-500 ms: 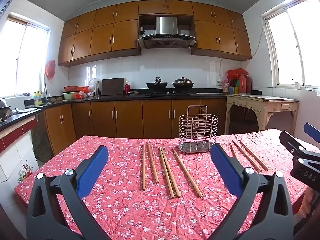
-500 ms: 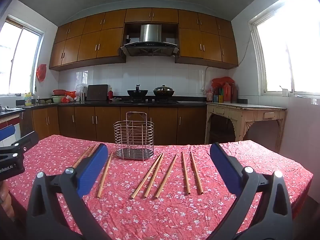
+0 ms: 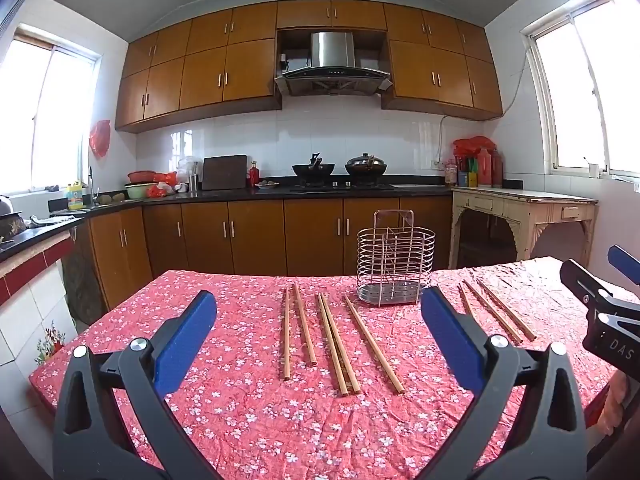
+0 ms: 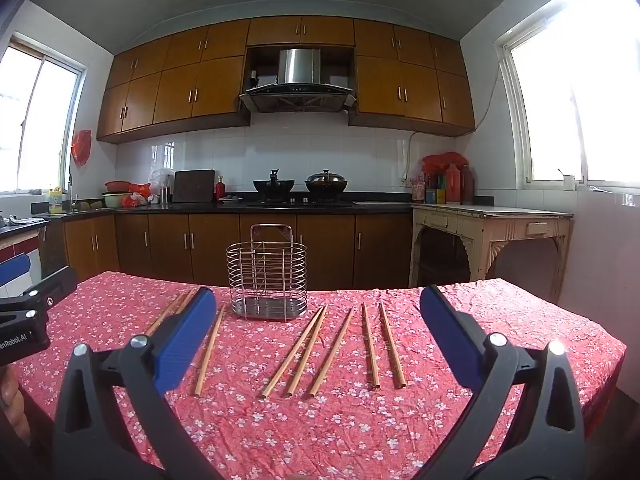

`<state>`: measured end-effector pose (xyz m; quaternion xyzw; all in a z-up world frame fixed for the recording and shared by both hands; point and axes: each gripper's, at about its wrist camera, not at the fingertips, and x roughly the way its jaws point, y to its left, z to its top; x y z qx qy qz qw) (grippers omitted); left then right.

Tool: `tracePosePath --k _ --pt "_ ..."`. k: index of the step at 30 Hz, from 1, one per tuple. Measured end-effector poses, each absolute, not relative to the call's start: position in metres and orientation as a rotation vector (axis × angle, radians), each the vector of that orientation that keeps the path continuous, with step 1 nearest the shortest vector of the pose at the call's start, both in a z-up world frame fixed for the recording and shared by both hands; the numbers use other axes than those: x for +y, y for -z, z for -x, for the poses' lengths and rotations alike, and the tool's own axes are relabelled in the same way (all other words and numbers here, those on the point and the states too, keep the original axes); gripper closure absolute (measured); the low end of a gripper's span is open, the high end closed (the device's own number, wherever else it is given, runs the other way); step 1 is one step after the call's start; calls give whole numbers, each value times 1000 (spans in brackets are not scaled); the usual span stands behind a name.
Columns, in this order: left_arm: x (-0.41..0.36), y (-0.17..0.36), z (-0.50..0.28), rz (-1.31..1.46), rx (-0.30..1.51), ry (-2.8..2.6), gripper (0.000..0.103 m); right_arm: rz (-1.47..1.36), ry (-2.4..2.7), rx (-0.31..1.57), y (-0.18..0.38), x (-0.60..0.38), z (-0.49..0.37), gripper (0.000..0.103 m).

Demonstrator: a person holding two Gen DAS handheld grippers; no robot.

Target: Organize utensils

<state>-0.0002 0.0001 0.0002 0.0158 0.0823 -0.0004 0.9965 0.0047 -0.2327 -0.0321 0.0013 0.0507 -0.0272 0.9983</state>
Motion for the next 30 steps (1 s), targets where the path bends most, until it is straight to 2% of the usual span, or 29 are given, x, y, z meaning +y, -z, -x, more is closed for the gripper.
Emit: tracePosePath --k 30 --pt "-8 8 -2 -28 172 4 2 -8 54 105 31 -233 -5 4"
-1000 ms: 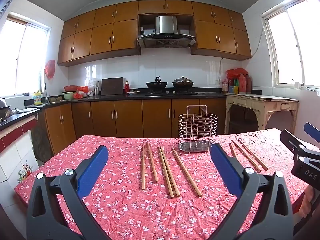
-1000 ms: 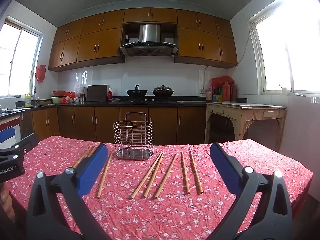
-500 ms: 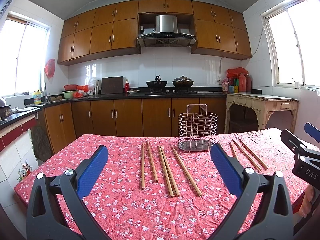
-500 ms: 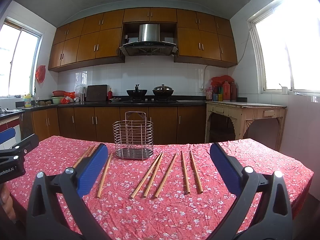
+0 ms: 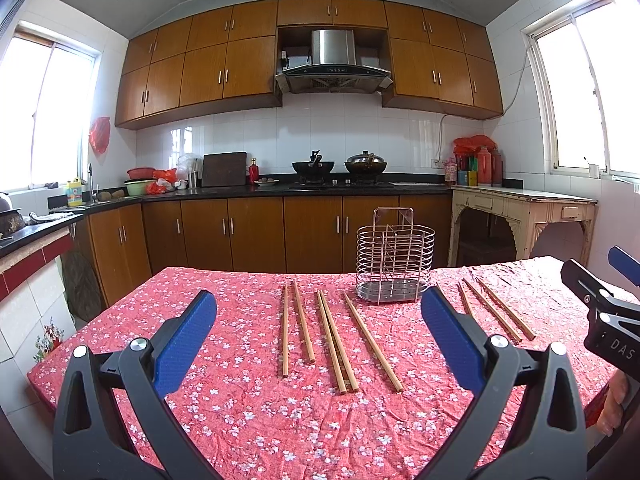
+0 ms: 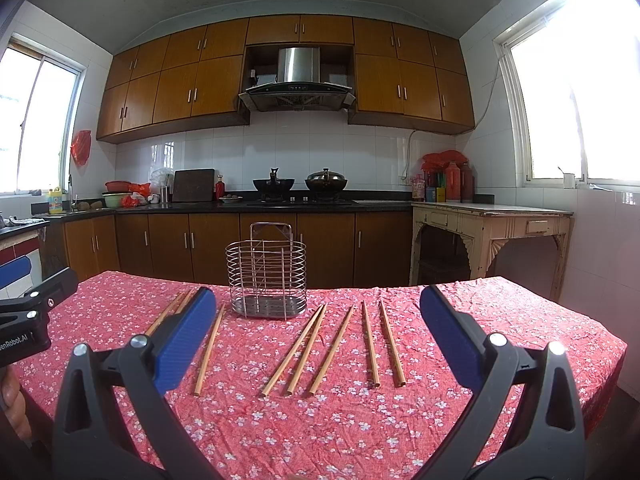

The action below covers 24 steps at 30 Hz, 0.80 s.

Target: Organize utensils

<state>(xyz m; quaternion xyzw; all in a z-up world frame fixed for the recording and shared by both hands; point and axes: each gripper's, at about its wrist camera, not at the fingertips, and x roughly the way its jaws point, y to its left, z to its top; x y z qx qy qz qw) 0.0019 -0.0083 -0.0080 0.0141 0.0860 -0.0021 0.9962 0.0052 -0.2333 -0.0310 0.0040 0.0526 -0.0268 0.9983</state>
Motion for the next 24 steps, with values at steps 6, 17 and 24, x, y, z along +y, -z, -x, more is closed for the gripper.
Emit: tracePosePath --k 6,17,24 --pt "-9 12 -3 -28 174 5 2 -8 53 107 36 -235 -6 4" --pt "-10 17 -8 -27 176 8 2 -10 54 108 39 -235 -7 4" --pt "-9 16 -8 -28 177 8 2 -10 53 109 39 -236 -6 4"
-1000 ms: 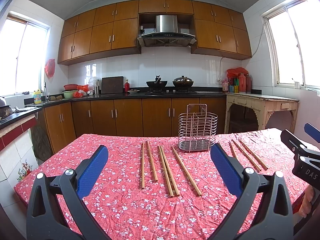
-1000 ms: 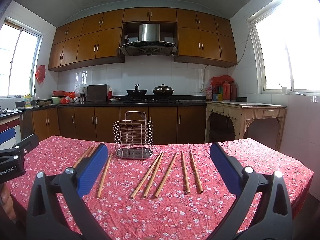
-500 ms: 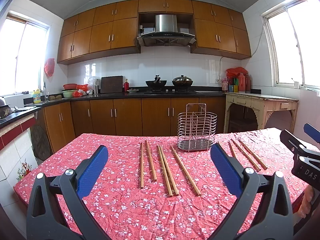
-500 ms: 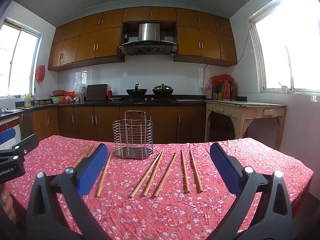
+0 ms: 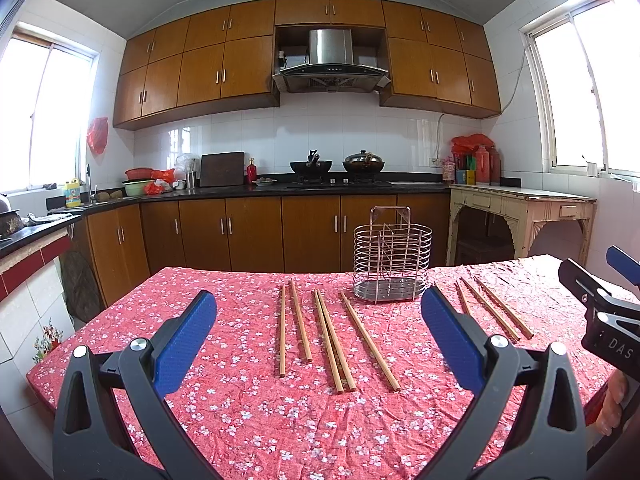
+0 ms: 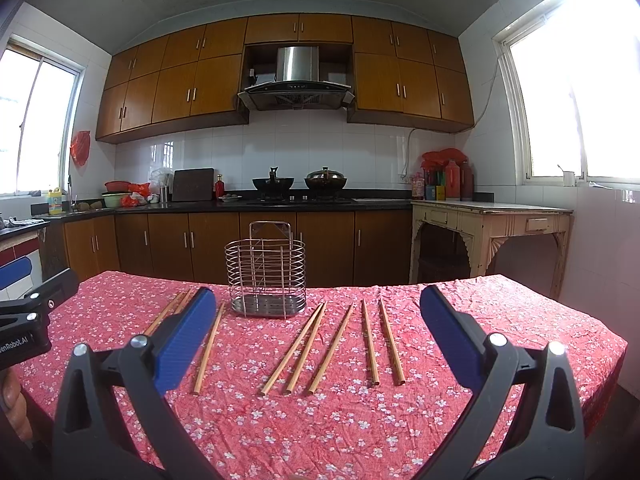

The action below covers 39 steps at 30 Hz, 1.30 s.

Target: Organize utensils

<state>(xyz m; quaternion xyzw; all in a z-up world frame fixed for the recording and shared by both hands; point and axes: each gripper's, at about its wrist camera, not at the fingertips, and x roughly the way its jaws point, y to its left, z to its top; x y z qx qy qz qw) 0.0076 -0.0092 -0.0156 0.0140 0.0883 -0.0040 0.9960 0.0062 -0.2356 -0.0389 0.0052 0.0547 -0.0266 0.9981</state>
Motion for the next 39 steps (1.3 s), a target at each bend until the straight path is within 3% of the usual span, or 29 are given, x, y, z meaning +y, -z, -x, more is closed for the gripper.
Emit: tracePosePath --k 30,39 --pt "-10 16 -8 -29 187 2 2 -17 54 122 43 -238 -12 4" --pt "8 28 -40 18 327 -37 2 -121 98 328 68 -267 -57 4"
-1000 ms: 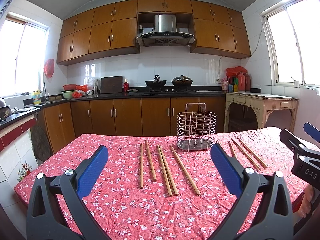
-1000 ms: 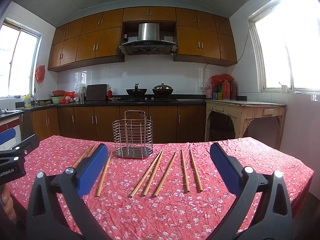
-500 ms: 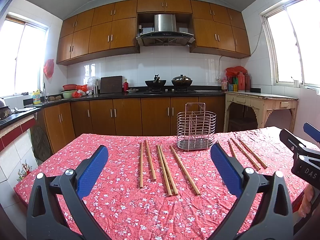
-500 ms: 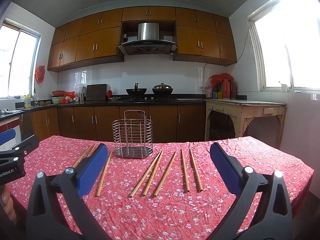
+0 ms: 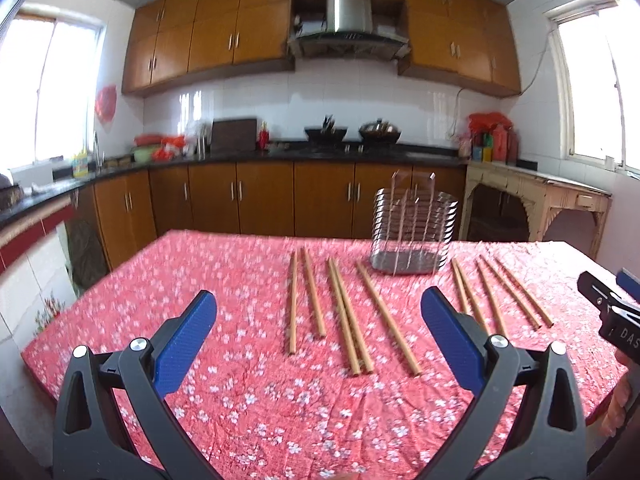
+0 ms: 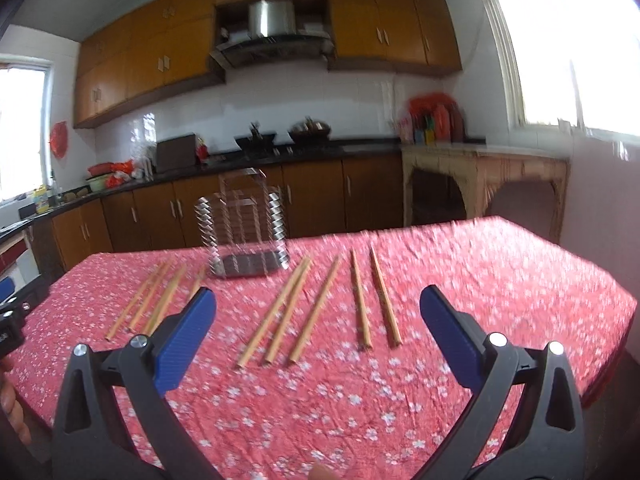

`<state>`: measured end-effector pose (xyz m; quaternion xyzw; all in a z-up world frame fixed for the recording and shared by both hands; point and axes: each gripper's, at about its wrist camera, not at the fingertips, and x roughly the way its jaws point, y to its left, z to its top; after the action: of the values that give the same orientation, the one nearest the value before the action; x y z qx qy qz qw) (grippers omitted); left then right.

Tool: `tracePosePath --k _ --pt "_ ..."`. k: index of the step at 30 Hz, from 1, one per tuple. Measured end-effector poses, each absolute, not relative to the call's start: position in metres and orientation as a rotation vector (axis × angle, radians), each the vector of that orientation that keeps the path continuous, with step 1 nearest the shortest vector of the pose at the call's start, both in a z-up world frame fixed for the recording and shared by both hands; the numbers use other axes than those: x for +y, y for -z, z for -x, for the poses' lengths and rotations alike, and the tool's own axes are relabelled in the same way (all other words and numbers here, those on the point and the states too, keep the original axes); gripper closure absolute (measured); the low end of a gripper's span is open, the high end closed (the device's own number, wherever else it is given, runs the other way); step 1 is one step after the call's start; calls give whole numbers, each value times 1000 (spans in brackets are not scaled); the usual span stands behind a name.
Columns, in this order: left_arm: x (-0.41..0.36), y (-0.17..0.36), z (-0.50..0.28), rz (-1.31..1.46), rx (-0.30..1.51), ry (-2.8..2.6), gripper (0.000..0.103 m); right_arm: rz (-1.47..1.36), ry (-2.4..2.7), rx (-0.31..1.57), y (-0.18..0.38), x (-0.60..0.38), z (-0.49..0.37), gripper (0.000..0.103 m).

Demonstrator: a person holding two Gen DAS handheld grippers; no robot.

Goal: Organize utensils
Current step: 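Lower the left gripper onto one bamboo chopstick and close it while the right gripper grasps another, then lift the held chopsticks with both grippers and carry them over the wire holder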

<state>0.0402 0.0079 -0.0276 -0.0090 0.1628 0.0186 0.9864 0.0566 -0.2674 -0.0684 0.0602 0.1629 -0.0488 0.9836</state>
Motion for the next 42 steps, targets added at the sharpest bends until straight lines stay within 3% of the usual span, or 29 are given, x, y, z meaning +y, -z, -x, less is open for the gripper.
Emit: tracePosePath --k 3,7,9,11,23,27,32,42 --pt "20 34 -58 19 394 -59 2 -165 146 446 85 -289 -82 7" --pt "38 44 -84 3 476 -88 2 -194 207 593 103 -318 -116 36" --pt "44 49 -97 -8 512 -88 8 -217 220 666 114 -329 -133 48" --pt "45 53 -107 -24 547 -77 21 -226 218 712 123 -335 -147 60" --pt "44 96 -165 8 807 9 69 -153 216 849 152 -330 -191 78" --pt "40 103 -175 11 866 30 76 -150 215 853 151 -329 -192 78" --pt "37 105 -184 -2 891 5 95 -133 199 861 149 -321 -199 95" --pt "48 91 -173 23 850 26 96 -142 197 799 136 -331 -186 95"
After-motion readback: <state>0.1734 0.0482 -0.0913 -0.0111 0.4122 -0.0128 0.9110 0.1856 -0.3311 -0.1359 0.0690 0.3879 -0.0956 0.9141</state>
